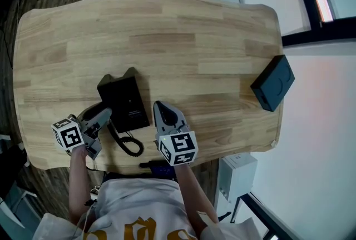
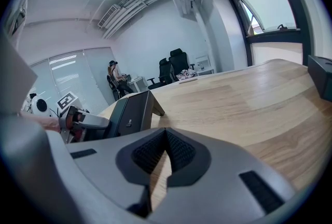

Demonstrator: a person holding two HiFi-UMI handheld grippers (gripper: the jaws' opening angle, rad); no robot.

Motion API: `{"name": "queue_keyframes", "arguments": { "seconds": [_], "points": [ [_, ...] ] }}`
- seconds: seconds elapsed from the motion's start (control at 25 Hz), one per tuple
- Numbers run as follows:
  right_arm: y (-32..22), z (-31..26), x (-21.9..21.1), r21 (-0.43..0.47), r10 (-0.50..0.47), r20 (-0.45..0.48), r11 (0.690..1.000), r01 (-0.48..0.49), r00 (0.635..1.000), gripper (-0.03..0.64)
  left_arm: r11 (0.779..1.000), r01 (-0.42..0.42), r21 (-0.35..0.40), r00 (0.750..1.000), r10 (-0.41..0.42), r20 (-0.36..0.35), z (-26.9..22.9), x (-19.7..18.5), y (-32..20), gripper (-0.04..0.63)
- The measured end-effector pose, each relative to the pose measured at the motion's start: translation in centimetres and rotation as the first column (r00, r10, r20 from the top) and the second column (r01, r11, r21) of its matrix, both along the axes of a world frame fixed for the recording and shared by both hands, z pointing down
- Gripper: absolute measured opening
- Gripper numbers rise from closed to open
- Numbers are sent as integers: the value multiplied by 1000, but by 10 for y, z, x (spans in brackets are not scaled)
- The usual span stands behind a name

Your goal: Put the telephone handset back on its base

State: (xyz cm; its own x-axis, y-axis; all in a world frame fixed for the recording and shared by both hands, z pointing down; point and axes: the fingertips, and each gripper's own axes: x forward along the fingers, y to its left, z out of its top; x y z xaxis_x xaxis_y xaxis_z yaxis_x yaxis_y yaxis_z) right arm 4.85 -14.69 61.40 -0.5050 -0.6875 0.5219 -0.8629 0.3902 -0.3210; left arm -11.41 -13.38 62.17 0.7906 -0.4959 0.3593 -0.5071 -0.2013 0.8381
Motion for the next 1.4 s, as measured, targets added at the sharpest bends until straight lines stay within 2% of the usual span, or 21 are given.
{"name": "queue_keyframes", "arguments": {
  "seconds": [0.24, 0.48, 0.64, 0.76, 0.84, 0.96, 1.08, 1.16, 1.2, 1.32, 1.4],
  "points": [
    [-1, -2, -3, 4, -7, 1, 1000, 7, 1000, 6, 998, -12, 56, 998, 8, 70, 3, -3, 0, 190],
    [-1, -10, -10, 22, -24, -2, 999, 24, 1000, 6, 991, 19, 129, 993, -34, 117, -12, -6, -1, 189],
    [1, -20, -15, 44, -34, -6, 998, 34, 999, 6, 980, 66, 188, 965, -111, 237, -19, -23, -1, 189],
    [2, -32, -22, 73, -42, -10, 996, 43, 999, 6, 964, 100, 245, 956, -162, 245, -36, -32, -3, 187],
    [2, -39, -24, 92, -40, -11, 995, 41, 999, 6, 955, 87, 285, 937, -176, 301, -46, -34, -6, 164],
    [0, -53, -26, 108, -22, 31, 994, 19, 999, 6, 929, 7, 371, 871, -187, 453, -66, -35, -11, 95],
    [9, -72, -30, 84, -22, 133, 996, 11, 991, 6, 898, -4, 440, 833, -240, 498, -91, -36, -7, 2],
    [15, -88, -31, 97, -11, 174, 995, -6, 985, 6, 872, 0, 490, 826, -276, 491, -108, -35, -3, 2],
    [17, -95, -32, 119, -11, 167, 993, -9, 986, 6, 859, 1, 512, 829, -287, 480, -116, -34, -1, 2],
    [28, -114, -35, 213, -28, 51, 977, 17, 998, 6, 827, -15, 562, 830, -303, 469, -134, -27, 8, 2],
    [38, -126, -40, 258, -40, 3, 966, 38, 999, 6, 807, -39, 590, 812, -318, 489, -144, -23, 17, 2]
  ]
}}
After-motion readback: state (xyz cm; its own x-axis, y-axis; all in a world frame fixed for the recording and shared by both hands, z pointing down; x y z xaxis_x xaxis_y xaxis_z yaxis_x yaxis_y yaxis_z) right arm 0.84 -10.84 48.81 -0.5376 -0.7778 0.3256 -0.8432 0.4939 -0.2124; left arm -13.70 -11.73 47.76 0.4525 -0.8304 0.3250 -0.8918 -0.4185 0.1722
